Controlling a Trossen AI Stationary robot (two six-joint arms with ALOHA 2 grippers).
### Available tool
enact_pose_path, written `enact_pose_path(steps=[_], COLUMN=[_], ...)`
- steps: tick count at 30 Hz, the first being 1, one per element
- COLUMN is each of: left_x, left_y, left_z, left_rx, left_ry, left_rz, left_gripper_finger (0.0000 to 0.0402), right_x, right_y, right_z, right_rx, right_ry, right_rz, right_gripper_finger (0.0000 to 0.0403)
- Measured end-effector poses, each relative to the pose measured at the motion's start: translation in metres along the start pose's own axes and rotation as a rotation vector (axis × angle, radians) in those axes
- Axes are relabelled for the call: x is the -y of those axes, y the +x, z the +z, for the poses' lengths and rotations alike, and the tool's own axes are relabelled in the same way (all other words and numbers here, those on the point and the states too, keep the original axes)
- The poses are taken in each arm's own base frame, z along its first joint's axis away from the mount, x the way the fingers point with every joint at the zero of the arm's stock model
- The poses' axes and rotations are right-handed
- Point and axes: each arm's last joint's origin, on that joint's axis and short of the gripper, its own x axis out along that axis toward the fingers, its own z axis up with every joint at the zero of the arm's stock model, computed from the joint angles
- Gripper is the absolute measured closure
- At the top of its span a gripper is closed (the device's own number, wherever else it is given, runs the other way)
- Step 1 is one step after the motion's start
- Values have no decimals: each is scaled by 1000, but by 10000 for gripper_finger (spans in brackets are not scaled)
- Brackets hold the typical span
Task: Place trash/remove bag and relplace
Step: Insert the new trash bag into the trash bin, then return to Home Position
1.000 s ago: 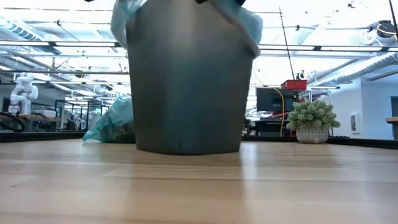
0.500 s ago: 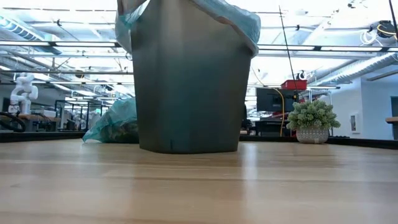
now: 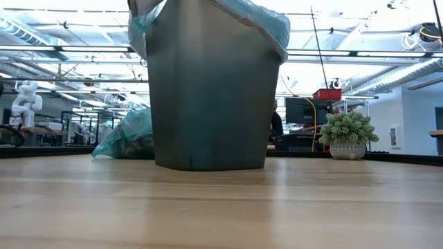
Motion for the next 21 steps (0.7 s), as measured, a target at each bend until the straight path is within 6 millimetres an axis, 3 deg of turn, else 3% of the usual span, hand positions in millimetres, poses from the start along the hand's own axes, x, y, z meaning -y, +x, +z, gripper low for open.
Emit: enact_pose_path(steps=[6, 9, 16, 21], left_x=[-39, -50, -65, -67], left_y=[9, 4, -27, -62], left_z=[-19, -23, -47, -60], left_rx=[30, 32, 0, 101], left_ry=[21, 95, 128, 135], left_rz=[-62, -42, 51, 110], left_gripper_finger=[402, 402, 402, 402], right_x=[24, 31, 43, 45], right_y=[-37, -52, -69, -78], right_z=[-46, -67, -117, -136], right_rx=[169, 248, 333, 388], right_ry=[12, -1, 37, 30], right_rz=[-33, -73, -123, -160], right_gripper_finger=[403, 403, 403, 403])
